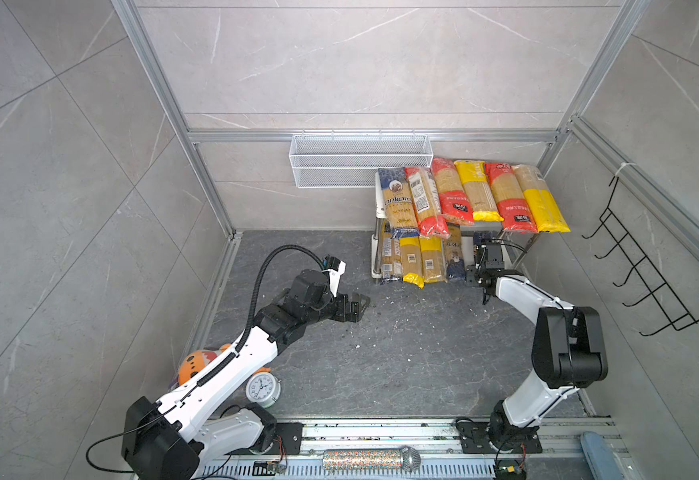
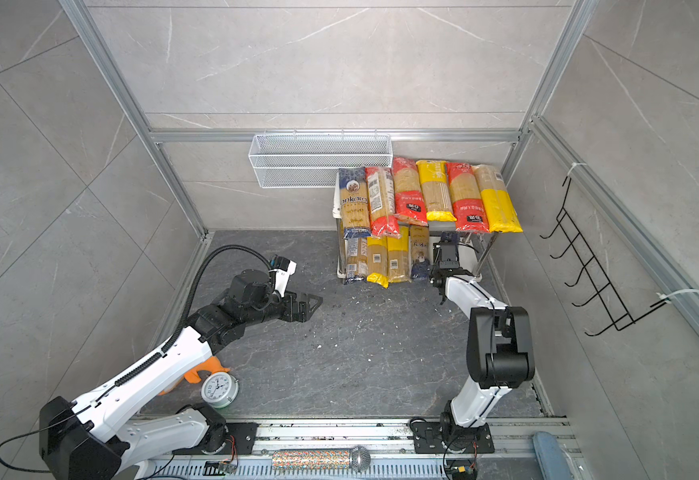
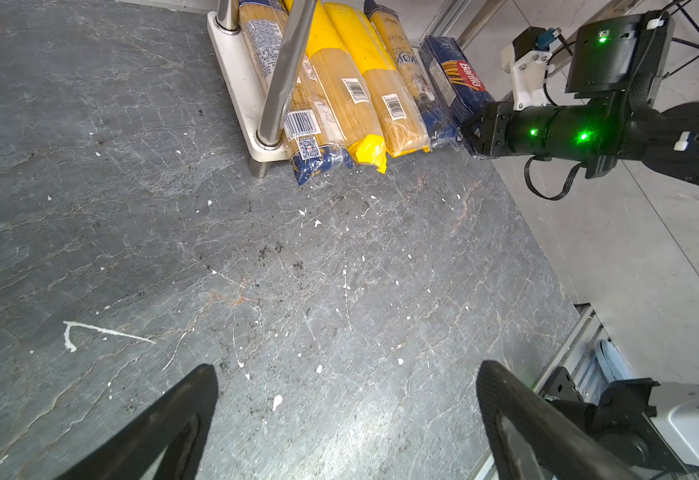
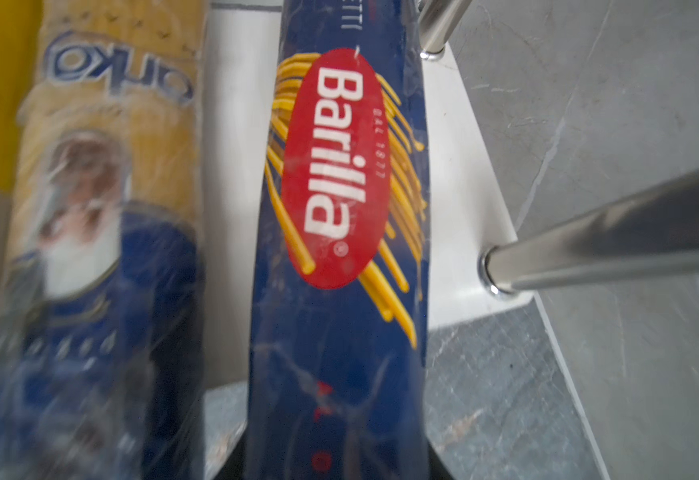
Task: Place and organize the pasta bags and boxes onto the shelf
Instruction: 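Stand the Barilla box beside the anko bag and open the right gripper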
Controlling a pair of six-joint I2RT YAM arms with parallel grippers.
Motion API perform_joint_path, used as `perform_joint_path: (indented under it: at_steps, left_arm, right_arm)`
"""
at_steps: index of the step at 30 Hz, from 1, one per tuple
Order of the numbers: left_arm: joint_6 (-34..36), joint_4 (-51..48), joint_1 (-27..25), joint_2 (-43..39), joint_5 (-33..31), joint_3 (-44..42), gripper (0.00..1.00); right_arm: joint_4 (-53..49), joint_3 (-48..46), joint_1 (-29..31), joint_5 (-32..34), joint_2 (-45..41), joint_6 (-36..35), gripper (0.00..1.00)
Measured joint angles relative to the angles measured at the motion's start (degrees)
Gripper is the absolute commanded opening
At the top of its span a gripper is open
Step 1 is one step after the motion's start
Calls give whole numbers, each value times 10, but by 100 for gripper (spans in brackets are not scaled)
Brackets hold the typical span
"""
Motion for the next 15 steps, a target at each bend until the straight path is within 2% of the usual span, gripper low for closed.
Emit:
perform_joint_path:
  at_steps: [4, 6, 12, 15]
  left_arm:
    - [0, 5, 14, 15, 14, 0, 100]
    - [0, 9, 19, 18, 17, 1, 100]
    - [0, 12, 26, 34, 28, 19, 100]
    - [0, 11, 26, 37, 30, 23, 100]
  right_arm:
    - [12, 31, -19, -18, 34, -5, 1]
    - [16, 47, -24, -25, 50, -9, 6]
    - [21, 79, -32, -36, 82, -9, 45]
    - [21, 80, -33, -35, 85, -8, 59]
